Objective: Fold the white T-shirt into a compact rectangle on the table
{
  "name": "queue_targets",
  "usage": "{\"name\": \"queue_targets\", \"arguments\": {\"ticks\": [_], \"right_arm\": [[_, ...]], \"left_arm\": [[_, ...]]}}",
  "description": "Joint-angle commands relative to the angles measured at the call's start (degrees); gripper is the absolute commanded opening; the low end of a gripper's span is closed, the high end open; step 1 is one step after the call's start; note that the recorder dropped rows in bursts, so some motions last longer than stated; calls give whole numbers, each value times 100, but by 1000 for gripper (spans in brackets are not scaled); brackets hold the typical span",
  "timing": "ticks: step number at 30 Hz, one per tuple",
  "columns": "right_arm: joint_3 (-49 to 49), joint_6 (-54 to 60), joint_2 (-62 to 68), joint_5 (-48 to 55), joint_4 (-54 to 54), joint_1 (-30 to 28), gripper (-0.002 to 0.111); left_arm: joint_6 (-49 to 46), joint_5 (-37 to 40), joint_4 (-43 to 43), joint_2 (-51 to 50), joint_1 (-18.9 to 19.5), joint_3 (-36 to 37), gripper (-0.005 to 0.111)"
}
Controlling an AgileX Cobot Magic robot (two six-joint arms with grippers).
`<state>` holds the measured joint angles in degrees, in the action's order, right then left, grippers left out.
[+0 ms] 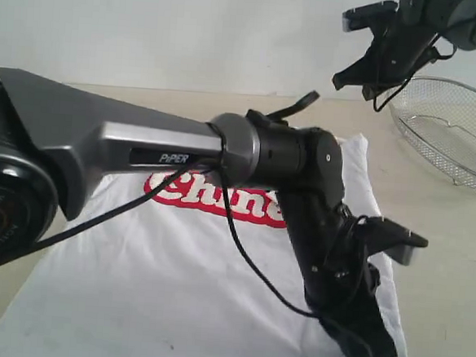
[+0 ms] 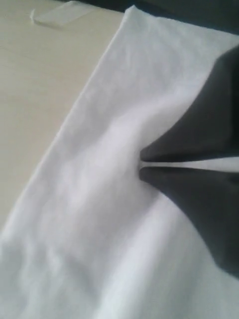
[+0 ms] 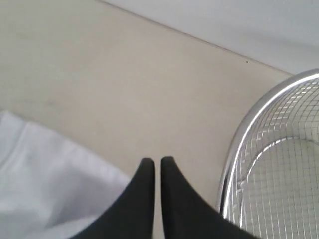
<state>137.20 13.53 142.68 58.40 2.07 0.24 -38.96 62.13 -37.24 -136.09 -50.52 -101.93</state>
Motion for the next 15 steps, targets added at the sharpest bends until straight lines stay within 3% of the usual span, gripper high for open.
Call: {"name": "queue_targets", "arguments": {"ticks": [1,4,8,11,15], "right_arm": [[53,503,-322,1156,-684,-24,0],[-31,570,-354,1156,-1012,-24,0],[-451,765,-408,1156,-1396,48,0],[-880,765,-408,1156,-1462,205,0],[-1374,788,-408,1156,-1450,398,0]], "left_arm": [[-19,-68,249,532,247,-311,5],[324,-174,1056,878,650,-325,5],[1212,-416,2471,970,1531,-325,5],[1283,-539,2485,820,2213,-325,5],[1292,-727,2485,575,2806,-325,5]]}}
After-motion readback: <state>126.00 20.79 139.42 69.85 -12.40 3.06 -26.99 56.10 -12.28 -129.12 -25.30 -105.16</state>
